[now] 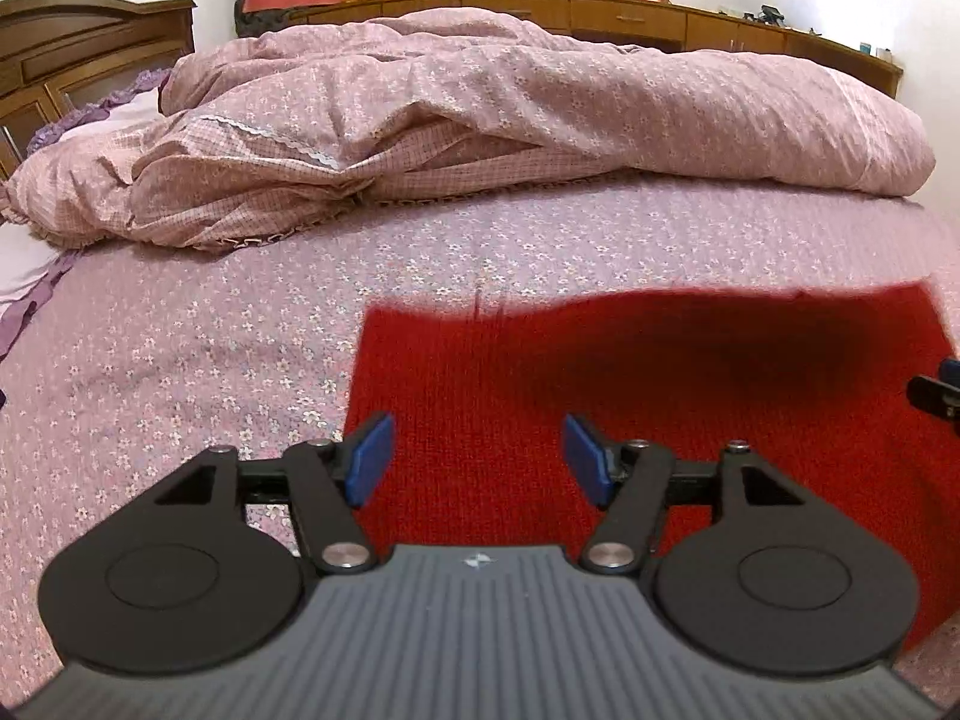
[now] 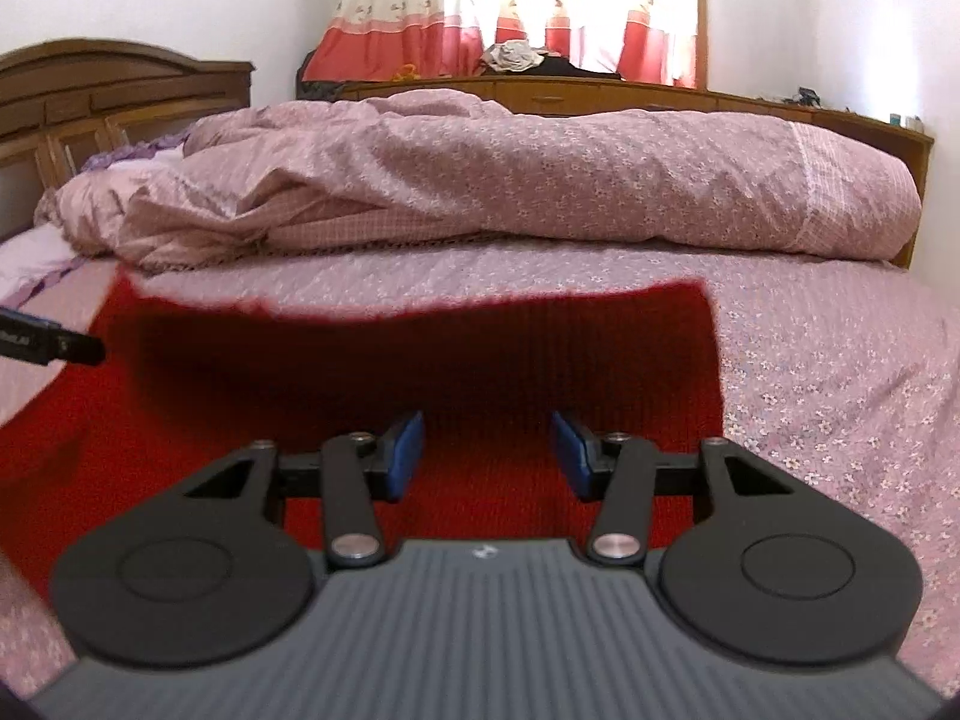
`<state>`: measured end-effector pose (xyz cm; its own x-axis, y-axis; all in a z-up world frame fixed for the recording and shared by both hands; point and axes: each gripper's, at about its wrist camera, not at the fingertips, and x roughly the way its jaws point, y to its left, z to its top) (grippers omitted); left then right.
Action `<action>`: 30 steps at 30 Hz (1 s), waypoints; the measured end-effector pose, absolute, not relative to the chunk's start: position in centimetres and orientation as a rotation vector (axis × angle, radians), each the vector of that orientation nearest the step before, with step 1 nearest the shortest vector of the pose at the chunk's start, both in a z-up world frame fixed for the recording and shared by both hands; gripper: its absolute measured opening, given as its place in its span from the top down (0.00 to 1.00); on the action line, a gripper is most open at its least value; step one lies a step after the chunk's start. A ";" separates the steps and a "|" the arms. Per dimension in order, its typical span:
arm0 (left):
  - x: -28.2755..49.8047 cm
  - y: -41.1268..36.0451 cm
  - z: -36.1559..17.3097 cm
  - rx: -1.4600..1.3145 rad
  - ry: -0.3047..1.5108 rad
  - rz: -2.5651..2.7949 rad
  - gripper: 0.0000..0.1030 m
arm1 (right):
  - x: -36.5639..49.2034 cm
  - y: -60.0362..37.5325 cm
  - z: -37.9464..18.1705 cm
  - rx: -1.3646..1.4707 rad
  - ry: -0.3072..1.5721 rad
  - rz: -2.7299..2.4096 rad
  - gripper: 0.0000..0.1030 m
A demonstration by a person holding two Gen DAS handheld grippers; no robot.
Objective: Fold small clothes
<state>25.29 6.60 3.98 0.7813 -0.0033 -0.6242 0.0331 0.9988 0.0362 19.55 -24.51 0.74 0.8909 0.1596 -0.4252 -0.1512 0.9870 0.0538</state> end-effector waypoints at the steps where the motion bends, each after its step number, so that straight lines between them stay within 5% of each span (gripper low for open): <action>1: 25.2 6.6 4.0 0.045 0.677 -0.021 0.31 | 19.6 -24.6 0.8 0.029 0.447 0.157 0.51; 12: 23.0 5.6 1.0 0.037 0.834 -0.037 0.27 | 16.0 -25.7 0.5 0.107 0.503 0.113 0.51; 14: 22.8 5.4 0.0 0.045 0.843 -0.021 0.16 | 15.7 -25.8 -0.1 0.109 0.526 0.107 0.51; 21: 22.4 6.4 -1.1 -0.036 0.841 0.004 0.04 | 16.0 -25.7 -2.1 0.113 0.549 0.085 0.51; 30: 21.9 6.4 -0.9 -0.003 0.910 -0.057 0.00 | 15.0 -26.2 -2.3 0.167 0.538 0.067 0.51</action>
